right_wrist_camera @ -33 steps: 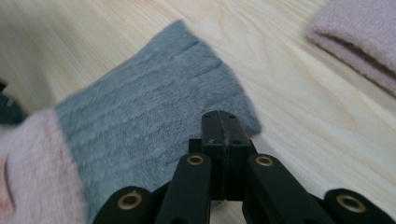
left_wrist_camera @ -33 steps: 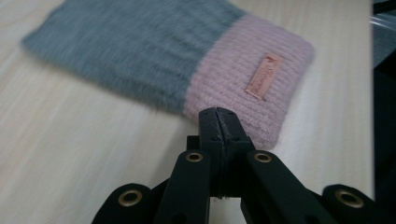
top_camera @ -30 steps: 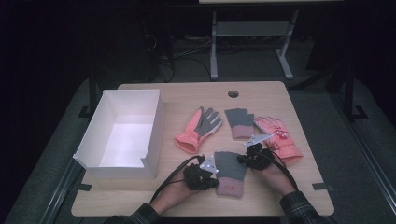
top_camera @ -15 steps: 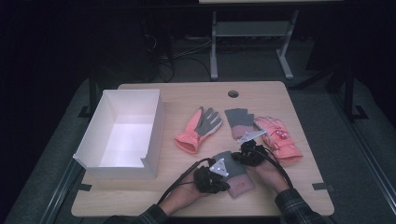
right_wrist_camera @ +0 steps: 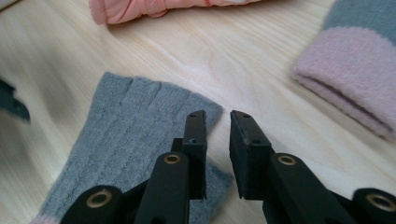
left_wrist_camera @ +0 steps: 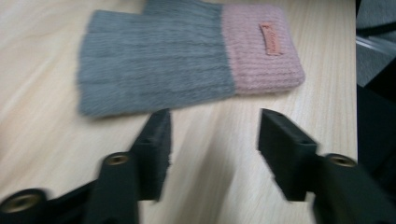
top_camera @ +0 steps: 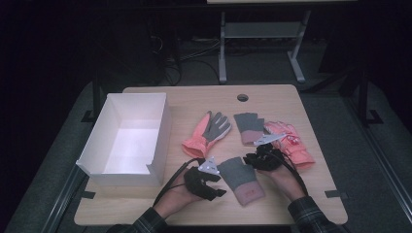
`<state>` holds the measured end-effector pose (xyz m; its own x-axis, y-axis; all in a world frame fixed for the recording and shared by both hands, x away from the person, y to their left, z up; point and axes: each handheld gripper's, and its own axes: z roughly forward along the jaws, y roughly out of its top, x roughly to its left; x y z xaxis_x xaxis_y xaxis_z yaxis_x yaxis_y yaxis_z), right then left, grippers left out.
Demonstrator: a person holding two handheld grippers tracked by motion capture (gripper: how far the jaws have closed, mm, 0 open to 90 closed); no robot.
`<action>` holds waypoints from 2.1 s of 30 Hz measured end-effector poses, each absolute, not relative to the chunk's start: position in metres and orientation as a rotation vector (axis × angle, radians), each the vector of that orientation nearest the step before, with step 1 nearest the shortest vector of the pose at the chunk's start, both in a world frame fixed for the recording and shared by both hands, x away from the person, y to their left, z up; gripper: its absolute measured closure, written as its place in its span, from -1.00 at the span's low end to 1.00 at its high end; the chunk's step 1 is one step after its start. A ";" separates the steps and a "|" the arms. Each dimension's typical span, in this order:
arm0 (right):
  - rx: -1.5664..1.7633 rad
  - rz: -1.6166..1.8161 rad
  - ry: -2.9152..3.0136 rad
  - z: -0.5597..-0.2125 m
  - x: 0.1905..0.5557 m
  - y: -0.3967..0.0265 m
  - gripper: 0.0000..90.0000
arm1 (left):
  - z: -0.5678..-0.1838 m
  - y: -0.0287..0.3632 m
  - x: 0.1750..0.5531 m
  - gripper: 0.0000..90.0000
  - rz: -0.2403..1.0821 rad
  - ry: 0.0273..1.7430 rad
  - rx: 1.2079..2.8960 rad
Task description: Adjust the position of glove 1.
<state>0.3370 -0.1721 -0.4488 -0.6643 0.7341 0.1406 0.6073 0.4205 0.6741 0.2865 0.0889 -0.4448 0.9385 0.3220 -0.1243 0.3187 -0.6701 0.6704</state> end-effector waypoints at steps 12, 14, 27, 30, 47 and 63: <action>1.332 1.009 2.395 -0.434 0.363 -0.179 0.36 | -0.448 0.121 0.283 -0.69 0.050 0.523 2.320; 1.360 0.992 2.362 -0.432 0.377 -0.180 0.34 | -0.448 0.122 0.283 -0.69 0.060 0.526 2.316; 1.510 0.956 2.191 -0.431 0.431 -0.177 0.46 | -0.449 0.123 0.286 -0.69 0.056 0.521 2.328; 1.534 0.979 2.168 -0.435 0.439 -0.178 0.47 | -0.450 0.121 0.285 -0.69 0.055 0.521 2.321; 1.666 0.803 2.134 -0.459 0.458 -0.163 0.67 | -0.453 0.119 0.285 -0.68 0.045 0.524 2.334; 1.592 0.915 2.133 -0.453 0.445 -0.175 0.92 | -0.456 0.119 0.288 -0.69 0.047 0.560 2.329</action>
<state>0.4454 -0.1749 -0.4535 -0.3243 0.9390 0.1144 0.7301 0.1715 0.6615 0.2883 0.1194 -0.4564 0.9045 0.4076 -0.1253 0.3808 -0.6399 0.6675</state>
